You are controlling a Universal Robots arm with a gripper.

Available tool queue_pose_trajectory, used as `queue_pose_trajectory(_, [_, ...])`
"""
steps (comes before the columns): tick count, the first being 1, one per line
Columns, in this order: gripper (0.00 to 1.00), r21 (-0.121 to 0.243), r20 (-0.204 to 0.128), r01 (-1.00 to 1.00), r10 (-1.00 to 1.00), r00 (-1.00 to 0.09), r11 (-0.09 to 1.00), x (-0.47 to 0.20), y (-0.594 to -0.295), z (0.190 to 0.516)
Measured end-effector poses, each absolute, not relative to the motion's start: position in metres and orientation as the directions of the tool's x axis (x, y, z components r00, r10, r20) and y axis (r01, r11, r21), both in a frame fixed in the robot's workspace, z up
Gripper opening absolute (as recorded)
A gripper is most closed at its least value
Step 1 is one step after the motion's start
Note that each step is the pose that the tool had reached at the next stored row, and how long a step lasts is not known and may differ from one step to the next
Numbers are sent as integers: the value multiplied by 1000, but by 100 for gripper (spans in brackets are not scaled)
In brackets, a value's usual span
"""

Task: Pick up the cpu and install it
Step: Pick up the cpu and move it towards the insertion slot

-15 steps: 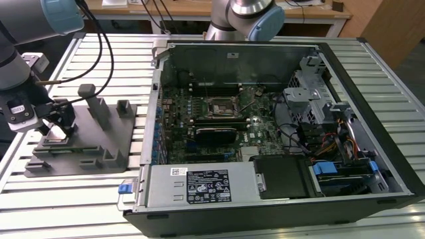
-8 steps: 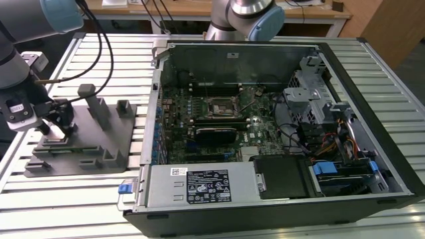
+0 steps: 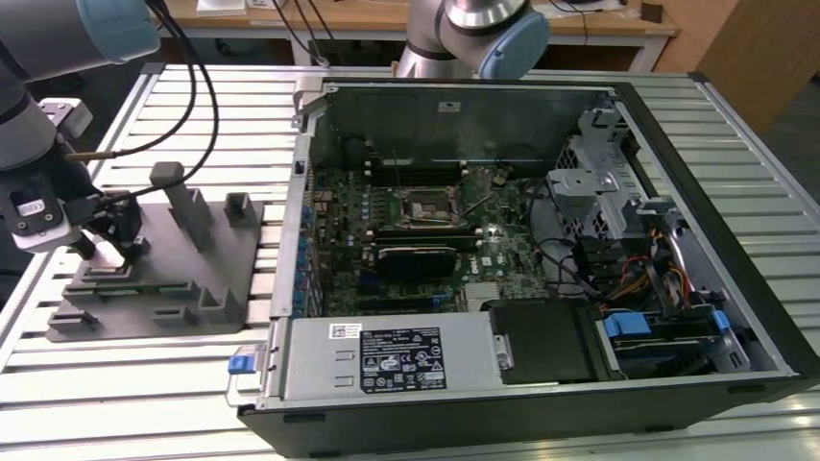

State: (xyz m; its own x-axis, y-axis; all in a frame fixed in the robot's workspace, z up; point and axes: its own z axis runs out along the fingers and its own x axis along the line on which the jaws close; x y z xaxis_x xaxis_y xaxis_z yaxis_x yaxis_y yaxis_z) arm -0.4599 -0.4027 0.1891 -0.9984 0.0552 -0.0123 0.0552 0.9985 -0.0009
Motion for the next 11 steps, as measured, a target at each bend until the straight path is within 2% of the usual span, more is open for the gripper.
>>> queue_pose_trajectory(11, [54,-1,-12,55,55,-998,998,-460,-403,194])
